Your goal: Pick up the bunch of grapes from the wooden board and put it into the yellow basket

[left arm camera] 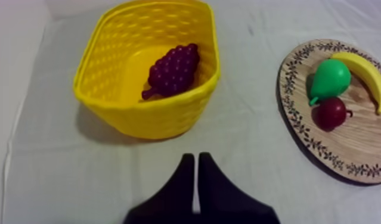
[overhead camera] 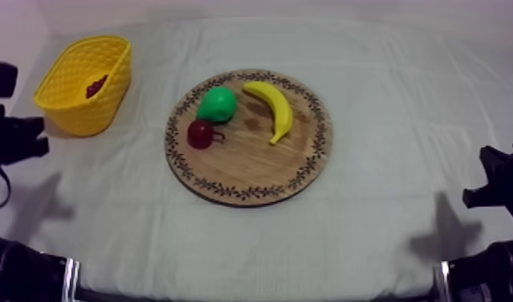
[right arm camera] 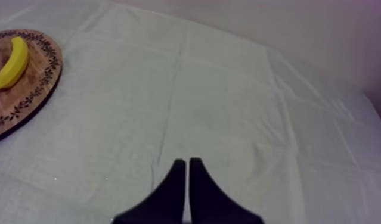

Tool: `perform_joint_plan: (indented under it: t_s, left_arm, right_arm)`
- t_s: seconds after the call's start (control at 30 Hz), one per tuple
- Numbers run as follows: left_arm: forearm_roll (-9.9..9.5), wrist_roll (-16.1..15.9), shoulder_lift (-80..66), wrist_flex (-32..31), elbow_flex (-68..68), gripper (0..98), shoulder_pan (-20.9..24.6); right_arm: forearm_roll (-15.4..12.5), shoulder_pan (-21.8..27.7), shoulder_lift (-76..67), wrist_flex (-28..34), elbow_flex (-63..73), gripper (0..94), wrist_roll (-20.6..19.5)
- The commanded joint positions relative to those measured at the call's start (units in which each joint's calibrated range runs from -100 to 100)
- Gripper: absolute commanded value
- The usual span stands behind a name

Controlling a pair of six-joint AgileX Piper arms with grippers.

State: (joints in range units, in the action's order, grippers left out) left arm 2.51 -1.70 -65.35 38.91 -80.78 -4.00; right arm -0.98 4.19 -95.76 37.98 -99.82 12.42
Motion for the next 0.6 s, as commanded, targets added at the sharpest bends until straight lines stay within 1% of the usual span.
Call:
perform_joint_plan:
  t_s: [0.0,0.23,0.33,0.57]
  left_arm:
    - [-0.03,-0.09,-6.6,-0.58,-4.75,0.1,-0.13]
    - [-0.32,1.09,-17.16,-2.81,-12.96,0.1,-0.69]
    - [-2.0,3.13,-21.93,-1.68,-15.24,0.1,-0.89]
    - [-3.79,3.79,-27.76,0.01,-16.26,0.1,-1.66]
  right_arm:
    - [0.03,0.02,0.0,0.0,0.04,0.3,-0.03]
    - [0.03,0.02,0.0,0.0,0.04,0.3,-0.01]
    - [0.03,0.02,0.0,0.0,0.04,0.3,-0.01]
    - [0.03,0.02,0.0,0.0,0.04,0.3,-0.03]
